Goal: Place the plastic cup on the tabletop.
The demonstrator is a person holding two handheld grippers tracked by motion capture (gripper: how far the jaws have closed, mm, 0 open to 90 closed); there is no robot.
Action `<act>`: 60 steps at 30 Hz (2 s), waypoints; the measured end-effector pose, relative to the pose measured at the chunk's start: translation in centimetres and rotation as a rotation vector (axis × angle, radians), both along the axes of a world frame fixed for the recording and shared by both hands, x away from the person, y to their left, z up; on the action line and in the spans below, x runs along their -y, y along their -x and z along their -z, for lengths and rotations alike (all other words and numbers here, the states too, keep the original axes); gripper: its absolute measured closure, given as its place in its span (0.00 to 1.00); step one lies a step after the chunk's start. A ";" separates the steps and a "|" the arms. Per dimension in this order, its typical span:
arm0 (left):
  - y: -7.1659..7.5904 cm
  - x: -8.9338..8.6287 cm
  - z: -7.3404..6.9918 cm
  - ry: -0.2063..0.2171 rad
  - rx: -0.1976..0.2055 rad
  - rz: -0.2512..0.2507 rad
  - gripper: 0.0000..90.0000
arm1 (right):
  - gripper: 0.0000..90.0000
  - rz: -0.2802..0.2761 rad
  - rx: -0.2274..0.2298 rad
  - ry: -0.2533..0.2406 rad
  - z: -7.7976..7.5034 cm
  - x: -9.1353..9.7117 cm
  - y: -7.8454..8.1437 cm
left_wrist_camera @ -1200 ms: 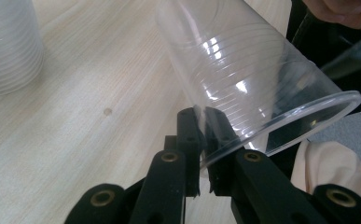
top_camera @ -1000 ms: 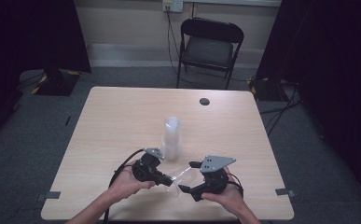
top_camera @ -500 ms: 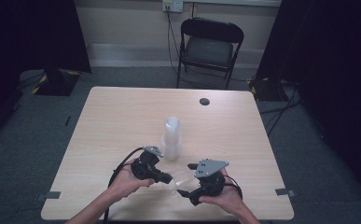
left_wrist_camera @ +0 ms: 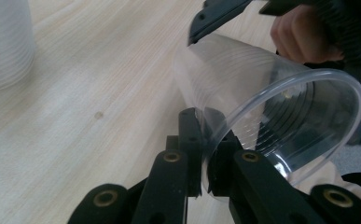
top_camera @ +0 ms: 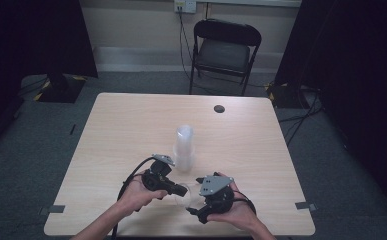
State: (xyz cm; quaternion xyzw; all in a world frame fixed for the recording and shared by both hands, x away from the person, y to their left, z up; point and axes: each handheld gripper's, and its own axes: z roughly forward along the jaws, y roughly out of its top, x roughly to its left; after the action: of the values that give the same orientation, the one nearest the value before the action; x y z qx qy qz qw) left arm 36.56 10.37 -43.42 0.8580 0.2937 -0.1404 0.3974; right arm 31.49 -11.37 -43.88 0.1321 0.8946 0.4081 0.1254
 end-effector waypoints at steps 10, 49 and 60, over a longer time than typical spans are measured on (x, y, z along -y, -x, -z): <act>-0.1 0.5 0.2 0.015 -0.051 -0.029 0.97 | 0.12 0.043 0.040 0.048 0.4 -0.9 0.2; 0.0 1.0 0.7 -0.002 -0.025 -0.067 0.88 | 0.32 0.021 0.098 0.008 -0.5 -2.0 1.3; 0.1 0.8 0.4 0.031 0.023 -0.084 0.82 | 0.32 0.058 0.096 0.000 -0.5 -1.5 0.8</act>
State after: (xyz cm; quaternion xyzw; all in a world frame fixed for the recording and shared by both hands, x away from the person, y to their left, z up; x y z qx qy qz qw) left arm 36.49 9.59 -43.81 0.8401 0.3226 -0.1186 0.4196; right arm 30.70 -9.90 -43.33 0.1382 0.8832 0.4104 0.1799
